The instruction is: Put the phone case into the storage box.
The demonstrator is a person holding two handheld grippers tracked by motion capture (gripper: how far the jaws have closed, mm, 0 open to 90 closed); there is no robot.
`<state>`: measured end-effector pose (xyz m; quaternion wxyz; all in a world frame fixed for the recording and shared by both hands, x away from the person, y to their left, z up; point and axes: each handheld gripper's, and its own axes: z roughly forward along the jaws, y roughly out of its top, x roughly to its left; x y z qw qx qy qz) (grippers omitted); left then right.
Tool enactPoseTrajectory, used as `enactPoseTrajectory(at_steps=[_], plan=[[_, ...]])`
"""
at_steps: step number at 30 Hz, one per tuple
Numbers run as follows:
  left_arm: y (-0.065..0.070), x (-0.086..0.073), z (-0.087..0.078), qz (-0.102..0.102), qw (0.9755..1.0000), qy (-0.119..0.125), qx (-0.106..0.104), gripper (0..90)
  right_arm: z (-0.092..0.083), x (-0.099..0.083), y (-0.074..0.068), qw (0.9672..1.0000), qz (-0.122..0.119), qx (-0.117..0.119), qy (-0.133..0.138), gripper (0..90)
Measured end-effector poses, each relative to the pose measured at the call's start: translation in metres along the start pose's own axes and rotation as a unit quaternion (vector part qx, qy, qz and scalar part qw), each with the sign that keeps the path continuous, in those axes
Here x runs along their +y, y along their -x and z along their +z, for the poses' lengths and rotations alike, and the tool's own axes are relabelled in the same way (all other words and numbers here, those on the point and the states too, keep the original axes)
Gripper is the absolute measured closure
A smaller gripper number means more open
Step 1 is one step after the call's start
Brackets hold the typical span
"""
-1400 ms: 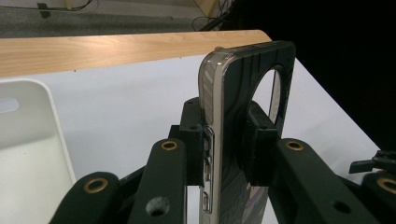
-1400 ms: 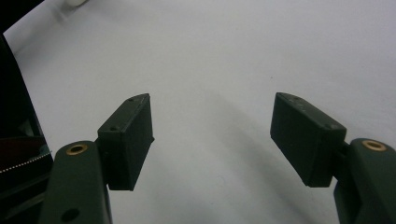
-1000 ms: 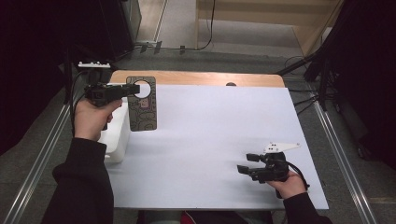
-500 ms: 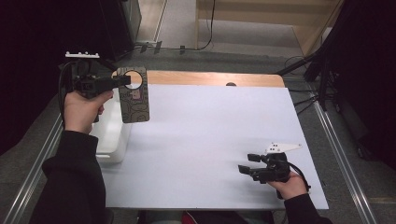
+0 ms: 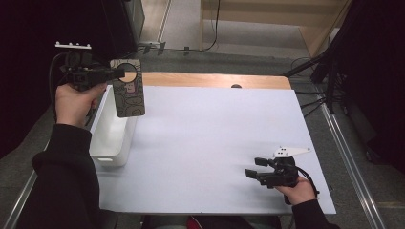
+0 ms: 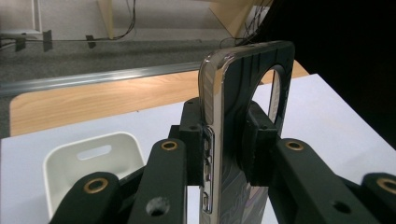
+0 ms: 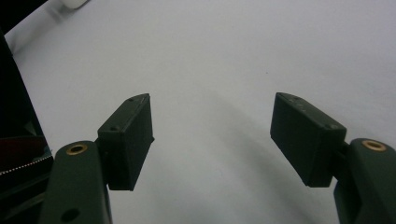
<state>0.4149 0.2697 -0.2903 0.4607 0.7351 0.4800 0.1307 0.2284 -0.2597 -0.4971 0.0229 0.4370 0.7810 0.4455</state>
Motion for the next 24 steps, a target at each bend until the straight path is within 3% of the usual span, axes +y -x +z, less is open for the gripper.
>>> enactPoseTrajectory(at_steps=[12,15,24], plan=[[-0.019,0.005,-0.006,0.007,0.9996,0.014,0.021,73.0,0.0,0.0,-0.001,1.0,-0.001,0.004,0.0,28.7],[-0.024,0.006,-0.007,-0.001,0.9998,0.021,0.006,72.9,0.0,-0.001,-0.001,1.0,0.0,0.003,-0.001,28.7],[-0.041,0.008,-0.005,-0.013,0.9994,0.02,0.024,73.0,0.0,-0.003,-0.001,1.0,0.006,0.003,0.001,28.7]])
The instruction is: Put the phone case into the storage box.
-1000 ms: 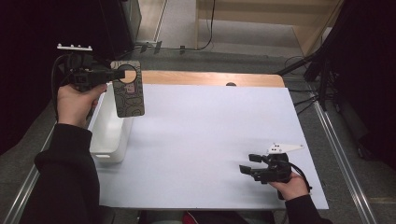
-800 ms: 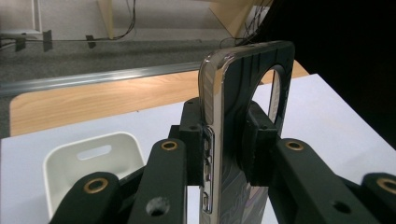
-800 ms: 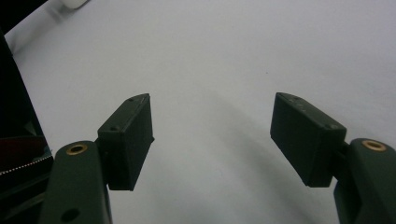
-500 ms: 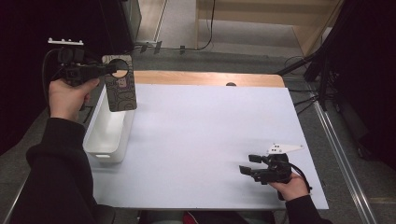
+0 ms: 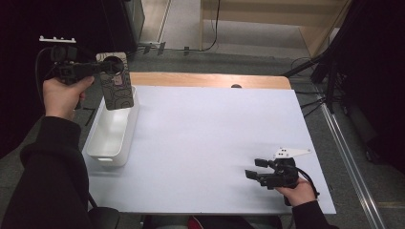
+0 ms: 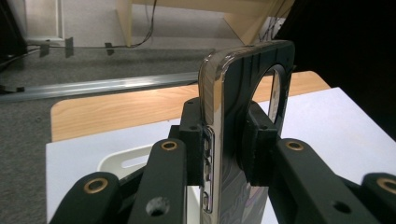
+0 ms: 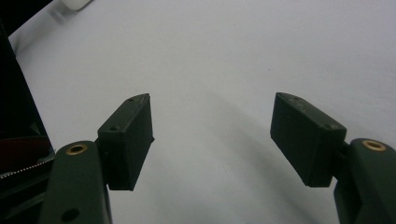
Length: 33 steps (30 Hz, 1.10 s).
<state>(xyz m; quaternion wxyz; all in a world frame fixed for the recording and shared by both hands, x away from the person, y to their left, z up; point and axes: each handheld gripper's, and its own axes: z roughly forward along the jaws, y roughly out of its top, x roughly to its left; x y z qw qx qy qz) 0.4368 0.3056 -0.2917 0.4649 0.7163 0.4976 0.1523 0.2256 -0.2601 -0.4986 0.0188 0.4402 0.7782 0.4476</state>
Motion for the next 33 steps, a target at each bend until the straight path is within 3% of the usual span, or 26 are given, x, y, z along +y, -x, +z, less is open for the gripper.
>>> enactPoseTrajectory(at_steps=[5,15,25,27,33], plan=[[-0.006,-0.001,0.006,0.005,0.9999,-0.005,0.011,72.9,0.002,0.0,-0.003,1.0,0.0,0.001,0.0,28.7],[-0.023,-0.002,0.012,-0.009,0.9994,0.001,0.032,73.0,0.006,0.0,-0.007,1.0,-0.003,0.006,-0.004,28.7],[-0.027,-0.005,0.021,0.004,0.9987,0.007,0.051,73.0,0.007,0.0,-0.006,1.0,-0.002,0.006,-0.003,28.7],[-0.028,-0.006,0.021,0.014,0.9985,0.017,0.051,73.0,0.007,0.0,-0.006,1.0,-0.002,0.005,-0.003,28.7],[-0.036,-0.008,0.026,0.005,0.9986,0.012,0.052,73.0,0.006,0.0,-0.005,1.0,0.001,0.003,-0.001,28.7]])
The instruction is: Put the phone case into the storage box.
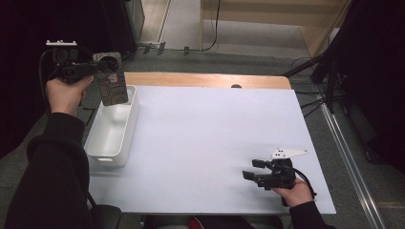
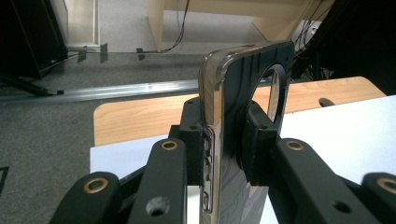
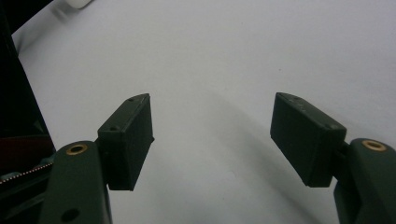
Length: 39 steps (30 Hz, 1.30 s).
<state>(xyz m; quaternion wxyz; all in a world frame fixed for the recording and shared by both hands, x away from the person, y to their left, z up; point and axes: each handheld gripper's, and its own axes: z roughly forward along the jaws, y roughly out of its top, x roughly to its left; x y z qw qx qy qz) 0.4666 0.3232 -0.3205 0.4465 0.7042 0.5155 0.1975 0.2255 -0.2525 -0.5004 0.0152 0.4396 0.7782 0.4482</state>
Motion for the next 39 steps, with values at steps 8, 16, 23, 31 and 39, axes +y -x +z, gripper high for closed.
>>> enactPoseTrajectory(at_steps=[8,16,23,31,39], plan=[[-0.005,-0.007,0.014,-0.003,1.0,-0.003,0.0,73.0,-0.001,0.001,0.001,1.0,-0.001,0.0,0.002,28.7],[-0.011,-0.012,0.024,-0.014,0.9999,0.004,0.005,73.0,-0.001,0.001,0.002,1.0,0.002,0.004,0.005,28.7],[-0.01,-0.015,0.033,-0.006,0.9999,-0.005,0.01,73.0,-0.001,0.001,0.002,1.0,0.004,0.004,0.007,28.7],[-0.015,-0.022,0.041,-0.008,0.9999,-0.006,0.011,73.0,-0.002,0.001,0.003,0.9998,0.01,0.01,0.012,28.7],[-0.019,-0.028,0.05,-0.001,0.9999,-0.01,0.012,73.0,-0.002,0.001,0.004,0.9998,0.012,0.01,0.013,28.7]])
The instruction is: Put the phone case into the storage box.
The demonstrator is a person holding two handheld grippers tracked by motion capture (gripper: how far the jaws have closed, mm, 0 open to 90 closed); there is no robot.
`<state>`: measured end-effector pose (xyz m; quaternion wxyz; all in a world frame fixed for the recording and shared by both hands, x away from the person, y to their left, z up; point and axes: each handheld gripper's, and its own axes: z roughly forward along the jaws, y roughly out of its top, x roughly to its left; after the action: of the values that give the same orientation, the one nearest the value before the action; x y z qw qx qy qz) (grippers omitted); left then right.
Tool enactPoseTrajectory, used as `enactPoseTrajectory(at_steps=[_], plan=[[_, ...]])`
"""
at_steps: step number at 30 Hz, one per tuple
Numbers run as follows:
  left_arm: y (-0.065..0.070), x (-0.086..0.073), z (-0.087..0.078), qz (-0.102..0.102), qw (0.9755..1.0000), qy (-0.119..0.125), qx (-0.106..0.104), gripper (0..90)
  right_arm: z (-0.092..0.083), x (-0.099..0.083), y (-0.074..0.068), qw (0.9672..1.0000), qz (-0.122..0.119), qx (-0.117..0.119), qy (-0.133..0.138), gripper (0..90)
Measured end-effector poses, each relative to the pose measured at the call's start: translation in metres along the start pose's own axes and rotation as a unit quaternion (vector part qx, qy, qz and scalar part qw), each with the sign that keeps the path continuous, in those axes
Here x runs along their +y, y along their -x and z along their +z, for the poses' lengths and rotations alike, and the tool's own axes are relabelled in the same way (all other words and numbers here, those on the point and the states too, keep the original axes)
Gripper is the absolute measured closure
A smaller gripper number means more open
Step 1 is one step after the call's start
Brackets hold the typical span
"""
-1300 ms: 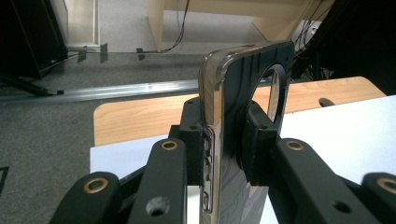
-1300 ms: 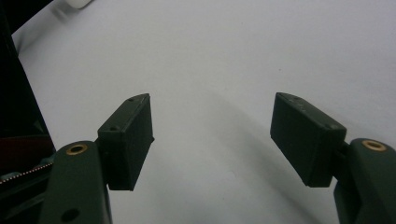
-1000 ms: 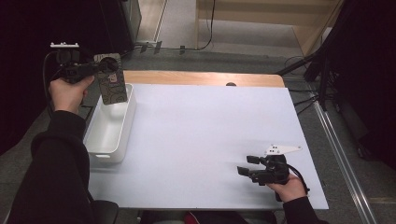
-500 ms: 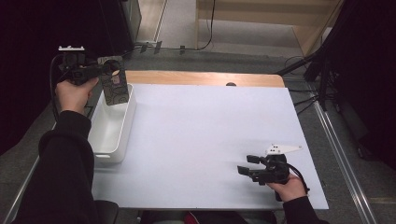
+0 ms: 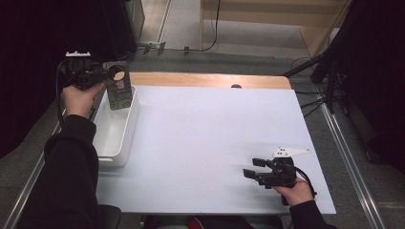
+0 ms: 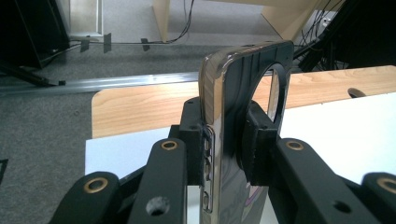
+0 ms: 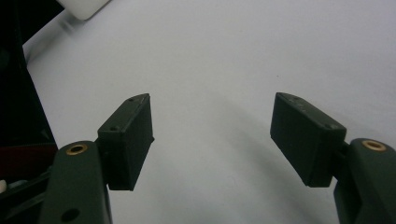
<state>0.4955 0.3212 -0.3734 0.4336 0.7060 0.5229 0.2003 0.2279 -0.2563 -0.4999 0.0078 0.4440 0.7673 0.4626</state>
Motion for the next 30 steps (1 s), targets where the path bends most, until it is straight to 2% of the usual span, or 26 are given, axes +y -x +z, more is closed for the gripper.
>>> enactPoseTrajectory(at_steps=[8,14,20,30], plan=[[-0.002,-0.004,0.004,-0.004,1.0,0.001,-0.008,72.8,0.0,0.0,0.0,1.0,0.002,-0.001,0.001,28.7],[0.0,-0.008,0.011,0.004,1.0,-0.003,-0.006,72.9,-0.001,-0.001,0.0,1.0,0.001,-0.001,0.003,28.7],[-0.003,-0.013,0.016,0.002,1.0,-0.008,-0.003,72.8,-0.002,-0.001,0.001,1.0,0.005,0.0,0.004,28.7],[-0.007,-0.015,0.019,0.003,1.0,0.0,-0.008,72.7,-0.001,-0.001,0.001,1.0,0.005,-0.002,0.003,28.7]])
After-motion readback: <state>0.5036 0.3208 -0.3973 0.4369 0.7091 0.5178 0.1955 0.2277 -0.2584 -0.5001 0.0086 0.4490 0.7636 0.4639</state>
